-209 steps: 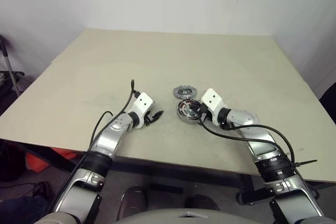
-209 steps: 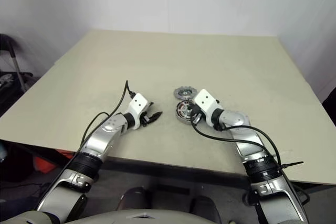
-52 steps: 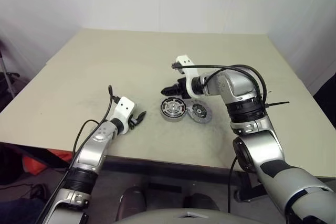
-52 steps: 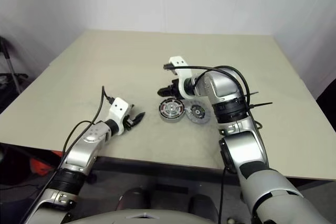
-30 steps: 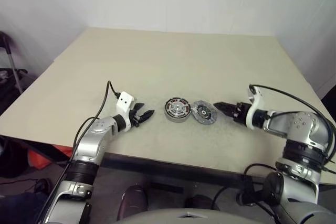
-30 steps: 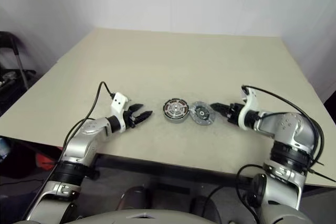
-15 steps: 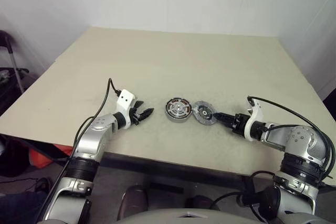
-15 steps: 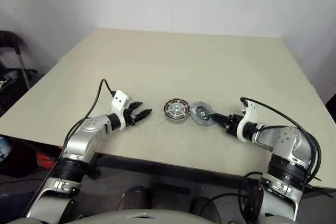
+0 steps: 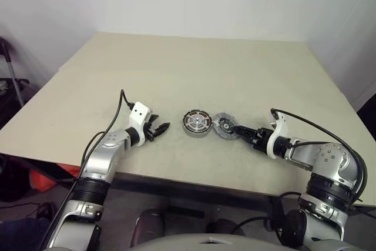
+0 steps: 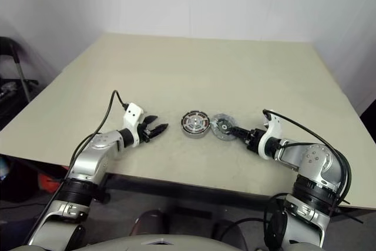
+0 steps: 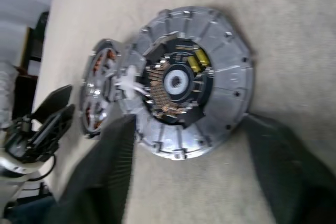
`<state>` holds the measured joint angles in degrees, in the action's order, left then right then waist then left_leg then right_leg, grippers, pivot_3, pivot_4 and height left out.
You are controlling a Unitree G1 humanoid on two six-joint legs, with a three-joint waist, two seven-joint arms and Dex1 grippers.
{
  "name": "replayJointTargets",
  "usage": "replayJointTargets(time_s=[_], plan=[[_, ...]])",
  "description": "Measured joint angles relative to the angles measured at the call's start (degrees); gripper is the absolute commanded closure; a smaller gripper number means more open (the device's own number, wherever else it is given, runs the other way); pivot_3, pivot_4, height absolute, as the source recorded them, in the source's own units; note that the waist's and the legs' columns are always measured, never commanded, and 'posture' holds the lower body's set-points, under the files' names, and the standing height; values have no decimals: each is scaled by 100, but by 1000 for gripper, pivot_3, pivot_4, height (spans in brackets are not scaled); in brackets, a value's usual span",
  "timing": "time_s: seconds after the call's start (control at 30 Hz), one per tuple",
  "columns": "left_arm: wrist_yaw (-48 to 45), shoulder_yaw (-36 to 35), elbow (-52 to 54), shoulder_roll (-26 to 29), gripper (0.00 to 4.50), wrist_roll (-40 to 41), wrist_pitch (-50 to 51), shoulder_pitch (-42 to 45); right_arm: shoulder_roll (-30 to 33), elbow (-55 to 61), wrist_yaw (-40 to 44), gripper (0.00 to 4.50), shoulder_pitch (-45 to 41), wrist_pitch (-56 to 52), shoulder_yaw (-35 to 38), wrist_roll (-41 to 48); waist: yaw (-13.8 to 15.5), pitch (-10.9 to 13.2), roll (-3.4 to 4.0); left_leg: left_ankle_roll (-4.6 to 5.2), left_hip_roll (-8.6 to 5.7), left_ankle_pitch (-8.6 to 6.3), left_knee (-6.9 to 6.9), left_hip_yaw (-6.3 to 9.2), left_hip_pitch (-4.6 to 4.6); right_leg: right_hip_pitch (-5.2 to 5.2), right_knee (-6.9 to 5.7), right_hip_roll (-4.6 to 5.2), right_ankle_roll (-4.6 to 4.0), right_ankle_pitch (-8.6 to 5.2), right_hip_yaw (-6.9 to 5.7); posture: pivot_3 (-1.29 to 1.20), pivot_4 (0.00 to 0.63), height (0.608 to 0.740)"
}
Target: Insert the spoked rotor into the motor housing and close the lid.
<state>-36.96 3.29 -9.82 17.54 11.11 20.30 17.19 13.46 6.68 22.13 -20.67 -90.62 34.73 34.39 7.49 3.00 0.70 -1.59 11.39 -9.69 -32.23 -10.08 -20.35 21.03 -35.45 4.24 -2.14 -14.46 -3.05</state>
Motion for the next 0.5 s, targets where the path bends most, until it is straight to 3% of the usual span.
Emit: replayJointTargets(time_s=[0.07,0.3,0.5], plan=[[3,4,-3,-2,1377,-11,-10,0,19,84,-55,38,69,12,-52,176,-4,-1,-2,0,0,0,5,0,19,-17,6,0,3,-2,0,0,0,740],[58,44,-2,-18,1377,-43,-37,-71,410,790,-530,38,1089,54,-299,1586,94,-25,-19,22,-8,-14,46,1,30,-44,64,0,17,-11,0,0,0,740],[96,120,29,-60,1377,-70,-37,-167,392,746,-1240,38,1196,55,-190,2389,90,-37,-25,29,-10,-20,62,0,31,-41,64,0,-1,-17,0,0,0,740]])
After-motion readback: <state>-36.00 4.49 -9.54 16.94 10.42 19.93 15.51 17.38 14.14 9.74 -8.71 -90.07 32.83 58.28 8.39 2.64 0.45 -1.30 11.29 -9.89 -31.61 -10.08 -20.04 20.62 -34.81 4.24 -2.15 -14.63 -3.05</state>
